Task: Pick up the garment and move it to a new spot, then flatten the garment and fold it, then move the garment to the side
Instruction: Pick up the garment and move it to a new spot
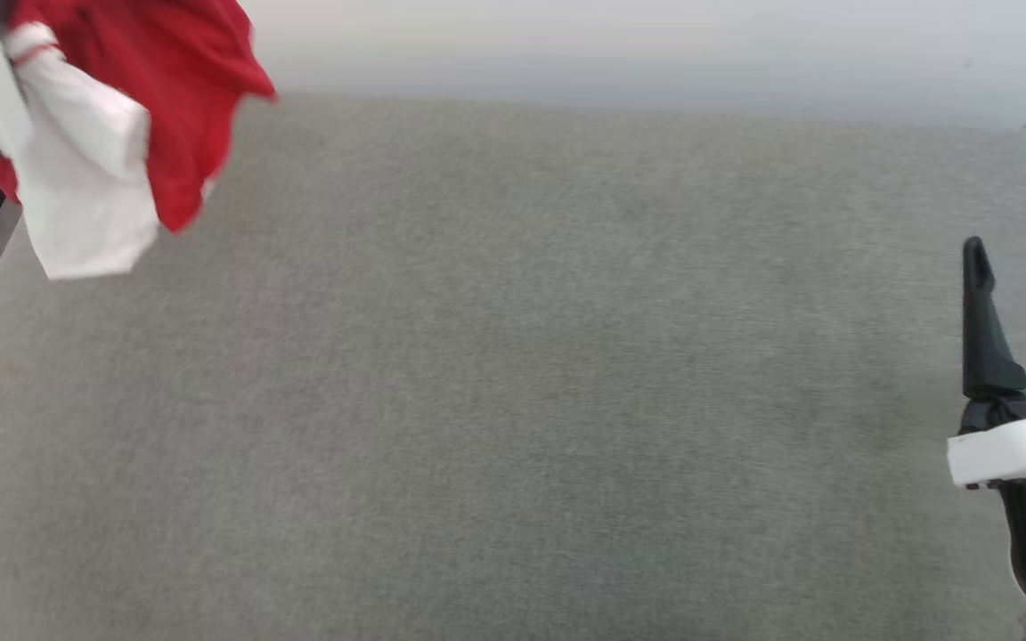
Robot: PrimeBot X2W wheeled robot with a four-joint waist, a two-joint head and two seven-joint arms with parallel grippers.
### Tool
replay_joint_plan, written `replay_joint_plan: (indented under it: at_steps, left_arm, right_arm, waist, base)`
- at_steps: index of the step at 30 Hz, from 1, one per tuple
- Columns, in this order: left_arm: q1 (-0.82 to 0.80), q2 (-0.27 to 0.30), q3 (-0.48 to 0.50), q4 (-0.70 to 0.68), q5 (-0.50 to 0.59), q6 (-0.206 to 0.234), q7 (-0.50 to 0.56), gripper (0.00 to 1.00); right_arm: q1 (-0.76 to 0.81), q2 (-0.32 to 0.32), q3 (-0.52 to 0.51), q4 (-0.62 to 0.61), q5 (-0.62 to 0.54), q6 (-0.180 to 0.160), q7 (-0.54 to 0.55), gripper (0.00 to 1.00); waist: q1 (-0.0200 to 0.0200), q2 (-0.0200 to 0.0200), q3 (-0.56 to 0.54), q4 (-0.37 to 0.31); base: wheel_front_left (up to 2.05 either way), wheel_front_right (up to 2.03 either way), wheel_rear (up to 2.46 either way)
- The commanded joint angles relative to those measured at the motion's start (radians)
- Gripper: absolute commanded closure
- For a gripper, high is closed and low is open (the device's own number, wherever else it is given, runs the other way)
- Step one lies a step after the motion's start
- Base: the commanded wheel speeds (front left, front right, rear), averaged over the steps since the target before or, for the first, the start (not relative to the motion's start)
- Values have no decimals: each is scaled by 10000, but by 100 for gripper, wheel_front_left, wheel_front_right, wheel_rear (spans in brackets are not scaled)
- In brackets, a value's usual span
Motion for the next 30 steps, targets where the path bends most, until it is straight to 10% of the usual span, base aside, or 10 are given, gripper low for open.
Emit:
replay_joint_plan:
  at_steps: [1, 17, 30]
  left_arm:
    - [254, 46, -35, -391, -116, -29, 185, 100]
    - [2875, -272, -1371, -6108, -567, 1222, 2729, 100]
    - [4555, -1499, -3202, -3791, -576, 909, 2758, 100]
  right_arm:
    - [111, 45, -104, -1, 55, -3, -91, 0]
    - [537, 393, -1184, 260, 7, -3, -357, 0]
    - [358, 755, -158, 1149, 154, -3, -615, 0]
  waist:
    - [0, 0, -180, -208]
    - [0, 0, -348, -2151]
    - [0, 0, -145, -3329]
  base:
    - [0, 0, 0]
    - [0, 0, 0]
    - [0, 0, 0]
